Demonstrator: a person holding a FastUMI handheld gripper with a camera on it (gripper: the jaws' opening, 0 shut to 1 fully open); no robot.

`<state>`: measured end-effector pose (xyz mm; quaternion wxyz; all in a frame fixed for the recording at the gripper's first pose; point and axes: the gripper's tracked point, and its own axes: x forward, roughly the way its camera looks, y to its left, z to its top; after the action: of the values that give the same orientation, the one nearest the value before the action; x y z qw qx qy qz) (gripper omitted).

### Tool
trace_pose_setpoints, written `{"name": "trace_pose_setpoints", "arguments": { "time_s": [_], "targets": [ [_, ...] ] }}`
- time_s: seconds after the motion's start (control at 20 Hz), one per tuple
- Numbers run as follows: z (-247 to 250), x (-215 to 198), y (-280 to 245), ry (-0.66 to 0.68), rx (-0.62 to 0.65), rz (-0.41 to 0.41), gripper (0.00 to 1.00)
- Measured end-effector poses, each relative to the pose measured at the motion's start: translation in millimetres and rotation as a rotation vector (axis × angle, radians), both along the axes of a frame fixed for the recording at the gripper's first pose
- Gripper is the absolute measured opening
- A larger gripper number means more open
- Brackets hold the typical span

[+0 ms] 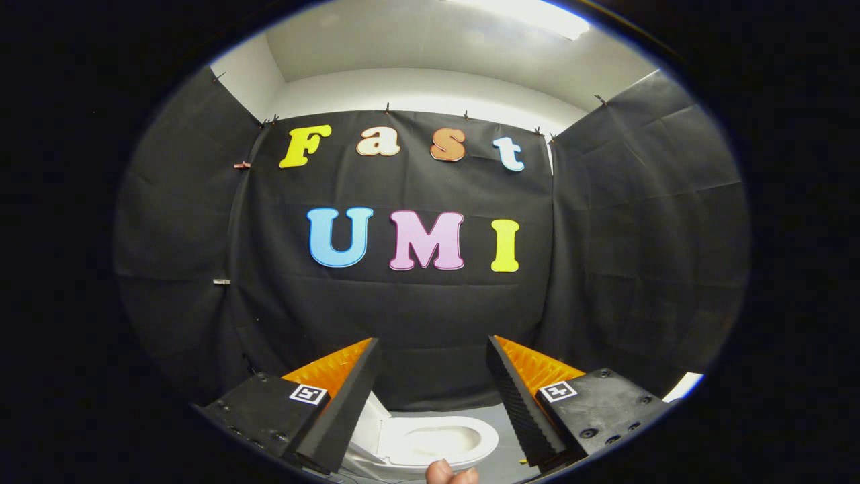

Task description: Open the toilet lid.

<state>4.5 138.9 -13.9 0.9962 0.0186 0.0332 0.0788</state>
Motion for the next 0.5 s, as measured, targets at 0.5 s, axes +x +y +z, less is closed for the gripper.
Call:
{"name": "trace_pose_setpoints", "arguments": {
  "time_s": [0.5],
  "targets": [
    [-7,0,21,0.016,-0.036,0.047,0.99]
  ]
}}
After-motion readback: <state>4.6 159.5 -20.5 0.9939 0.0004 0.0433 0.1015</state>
